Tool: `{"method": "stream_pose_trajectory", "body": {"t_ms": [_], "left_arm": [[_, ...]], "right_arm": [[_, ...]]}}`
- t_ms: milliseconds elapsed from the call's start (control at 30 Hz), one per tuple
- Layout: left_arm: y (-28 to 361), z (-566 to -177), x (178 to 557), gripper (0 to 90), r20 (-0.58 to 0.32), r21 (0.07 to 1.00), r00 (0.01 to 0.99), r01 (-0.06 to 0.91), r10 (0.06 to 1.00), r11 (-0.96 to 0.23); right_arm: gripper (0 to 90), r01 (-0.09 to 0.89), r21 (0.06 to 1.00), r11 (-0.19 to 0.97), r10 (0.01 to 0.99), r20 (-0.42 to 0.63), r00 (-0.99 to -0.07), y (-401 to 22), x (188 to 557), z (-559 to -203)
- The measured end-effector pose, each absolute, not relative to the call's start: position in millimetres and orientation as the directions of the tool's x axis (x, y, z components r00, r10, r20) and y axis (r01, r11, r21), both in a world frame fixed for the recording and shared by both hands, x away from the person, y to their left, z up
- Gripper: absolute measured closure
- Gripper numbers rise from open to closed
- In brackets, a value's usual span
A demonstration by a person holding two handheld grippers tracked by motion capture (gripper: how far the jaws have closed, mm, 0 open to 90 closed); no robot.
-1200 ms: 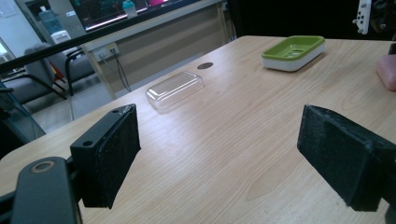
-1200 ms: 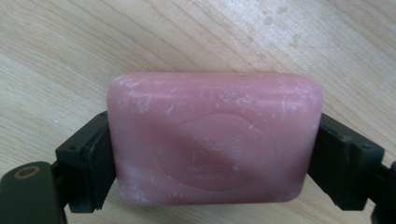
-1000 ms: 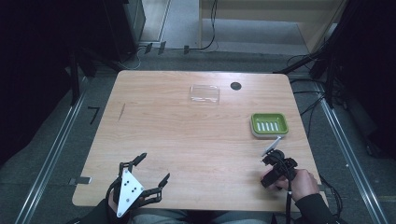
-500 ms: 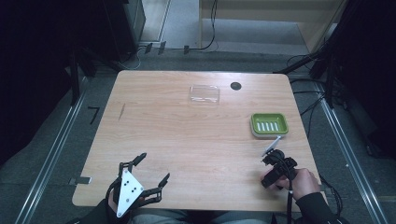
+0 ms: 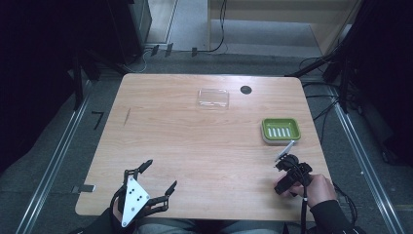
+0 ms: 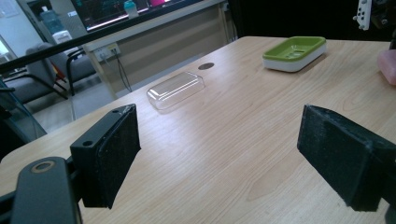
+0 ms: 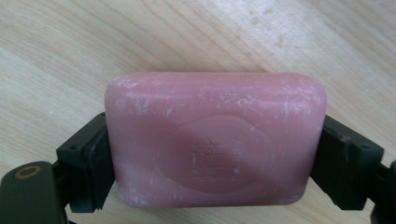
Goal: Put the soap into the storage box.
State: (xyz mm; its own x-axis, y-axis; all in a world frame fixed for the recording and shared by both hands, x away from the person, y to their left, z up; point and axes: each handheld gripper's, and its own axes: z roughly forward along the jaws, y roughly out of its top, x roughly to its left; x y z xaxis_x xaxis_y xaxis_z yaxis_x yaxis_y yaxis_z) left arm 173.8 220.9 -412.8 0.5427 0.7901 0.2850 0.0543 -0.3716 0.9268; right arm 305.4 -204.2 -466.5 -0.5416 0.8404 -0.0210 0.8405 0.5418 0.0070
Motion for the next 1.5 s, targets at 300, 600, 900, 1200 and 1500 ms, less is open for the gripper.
{"method": "stream_pose_trajectory", "body": {"t_ms": [300, 600, 900, 1200, 1500], "left_arm": [[221.1, -412.8, 174.0, 13.6, 0.286, 0.926, 0.545, 0.055, 0.788, -0.374], [220.9, -412.9, 174.2, 13.6, 0.286, 0.926, 0.545, 0.056, 0.788, -0.374], [220.5, -413.1, 174.2, 13.6, 0.286, 0.926, 0.544, 0.056, 0.789, -0.374], [220.7, -413.1, 174.3, 13.6, 0.286, 0.926, 0.544, 0.056, 0.789, -0.374], [220.7, -413.1, 174.3, 13.6, 0.284, 0.927, 0.542, 0.056, 0.791, -0.372]], "right_arm": [[13.6, 0.849, 0.007, 0.528, 0.849, -0.022, -0.528, -206.0, 313.0, -463.3], [13.6, 0.847, 0.016, 0.531, 0.847, -0.034, -0.53, -206.6, 321.6, -460.5], [13.6, 0.854, 0.019, 0.52, 0.854, -0.036, -0.52, -205.9, 328.8, -455.0], [13.6, 0.853, 0.02, 0.522, 0.853, -0.046, -0.52, -207.1, 337.3, -452.8], [13.7, 0.846, 0.033, 0.531, 0.847, -0.058, -0.529, -205.5, 342.4, -448.2]]}}
